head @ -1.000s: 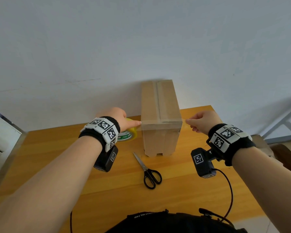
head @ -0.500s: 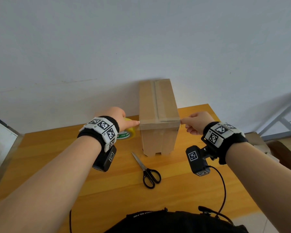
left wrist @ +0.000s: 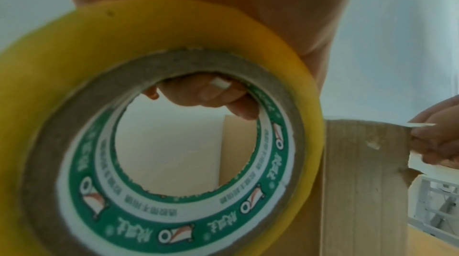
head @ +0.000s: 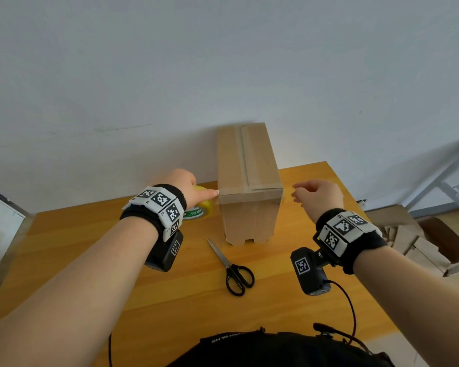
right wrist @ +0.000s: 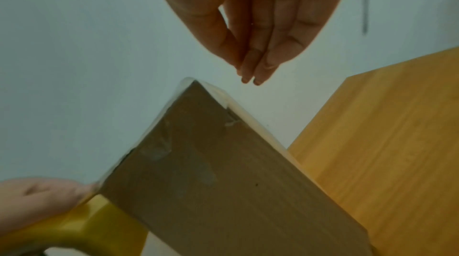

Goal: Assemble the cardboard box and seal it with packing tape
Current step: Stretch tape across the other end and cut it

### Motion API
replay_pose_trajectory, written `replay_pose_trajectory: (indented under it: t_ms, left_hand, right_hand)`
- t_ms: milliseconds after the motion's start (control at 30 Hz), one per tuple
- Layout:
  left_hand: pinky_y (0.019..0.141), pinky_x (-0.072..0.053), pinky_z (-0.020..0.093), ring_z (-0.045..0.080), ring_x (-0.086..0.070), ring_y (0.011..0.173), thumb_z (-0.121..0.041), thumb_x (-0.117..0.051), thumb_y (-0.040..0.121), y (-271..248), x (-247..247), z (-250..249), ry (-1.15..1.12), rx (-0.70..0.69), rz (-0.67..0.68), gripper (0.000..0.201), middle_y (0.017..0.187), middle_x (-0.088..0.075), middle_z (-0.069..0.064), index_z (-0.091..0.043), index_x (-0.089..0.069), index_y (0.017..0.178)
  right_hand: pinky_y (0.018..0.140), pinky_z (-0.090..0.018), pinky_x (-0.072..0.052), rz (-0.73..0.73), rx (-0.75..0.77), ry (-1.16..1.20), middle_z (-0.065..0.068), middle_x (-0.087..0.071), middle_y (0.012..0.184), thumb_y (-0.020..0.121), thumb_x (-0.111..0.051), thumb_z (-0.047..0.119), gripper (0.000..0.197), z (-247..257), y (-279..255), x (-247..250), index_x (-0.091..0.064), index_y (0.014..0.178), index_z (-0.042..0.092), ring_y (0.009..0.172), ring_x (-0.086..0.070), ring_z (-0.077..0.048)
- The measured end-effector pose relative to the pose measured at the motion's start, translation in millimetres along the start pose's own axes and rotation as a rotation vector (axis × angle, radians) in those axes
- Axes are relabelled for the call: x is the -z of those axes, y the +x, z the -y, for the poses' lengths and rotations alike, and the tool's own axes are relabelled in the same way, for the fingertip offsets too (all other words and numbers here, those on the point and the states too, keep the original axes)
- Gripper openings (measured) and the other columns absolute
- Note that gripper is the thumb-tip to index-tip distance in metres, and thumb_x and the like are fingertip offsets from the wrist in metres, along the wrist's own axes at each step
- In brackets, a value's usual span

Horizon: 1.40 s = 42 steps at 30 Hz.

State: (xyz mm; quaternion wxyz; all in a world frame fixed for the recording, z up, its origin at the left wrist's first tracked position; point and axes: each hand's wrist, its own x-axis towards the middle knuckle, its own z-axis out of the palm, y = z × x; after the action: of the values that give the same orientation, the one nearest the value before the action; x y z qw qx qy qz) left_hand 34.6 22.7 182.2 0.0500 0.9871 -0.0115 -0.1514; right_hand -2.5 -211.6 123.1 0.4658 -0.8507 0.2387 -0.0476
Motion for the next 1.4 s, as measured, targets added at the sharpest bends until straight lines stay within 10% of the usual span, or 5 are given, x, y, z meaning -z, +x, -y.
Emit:
replay_pose_trajectory:
  t_ms: [433,533,800,1033,1400]
  left_hand:
    - [0.045,-0.024,0.022,0.011,-0.033,0.047,-0.061,-0.047,0.084,-1,-1,-1,0.001,0.009,0.005,0.052,0.055,-0.033,-0.002,-0.014,-0.04,0.061]
    - [0.045,-0.025,0.022,0.011,-0.034,0.048,-0.062,-0.047,0.083,1,-3,1,-0.021,0.013,0.011,0.052,0.055,-0.034,-0.002,-0.014,-0.042,0.062]
    - [0.046,-0.027,0.024,0.012,-0.039,0.051,-0.063,-0.049,0.081,6,-7,5,-0.073,0.018,0.007,0.051,0.059,-0.041,-0.001,-0.013,-0.046,0.069]
    - [0.046,-0.026,0.025,0.014,-0.034,0.048,-0.065,-0.048,0.08,10,-12,10,-0.095,-0.006,0.011,0.055,0.055,-0.032,-0.001,-0.014,-0.041,0.062]
    - [0.079,-0.049,0.036,0.023,-0.06,0.085,-0.062,-0.048,0.081,28,-35,32,-0.457,-0.022,0.101,0.051,0.092,-0.065,0.006,-0.015,-0.065,0.091]
  right_hand:
    - [0.08,-0.04,-0.056,0.109,0.066,-0.014,-0.003,-0.069,0.09,0.086,-0.043,0.005,0.035,6,-15,-14,-0.069,0.108,0.015,0.088,-0.066,-0.026]
    - [0.079,-0.03,-0.054,0.074,0.072,-0.109,-0.006,-0.067,0.113,0.088,-0.042,0.007,0.037,8,-11,-9,-0.063,0.119,0.013,0.091,-0.064,-0.023]
    - [0.111,-0.03,-0.031,0.186,0.701,-0.512,0.003,-0.039,0.146,0.096,-0.038,0.023,0.041,34,-39,-30,-0.041,0.137,0.02,0.134,-0.036,-0.013]
    - [0.116,-0.029,-0.001,0.26,0.815,-0.784,0.0,-0.017,0.156,0.097,-0.035,0.032,0.056,23,-42,-55,-0.016,0.147,0.018,0.144,-0.01,-0.015]
    - [0.115,-0.029,0.0,0.22,0.795,-0.788,-0.003,-0.02,0.155,0.095,-0.037,0.04,0.061,21,-44,-58,-0.018,0.147,0.016,0.144,-0.013,-0.017]
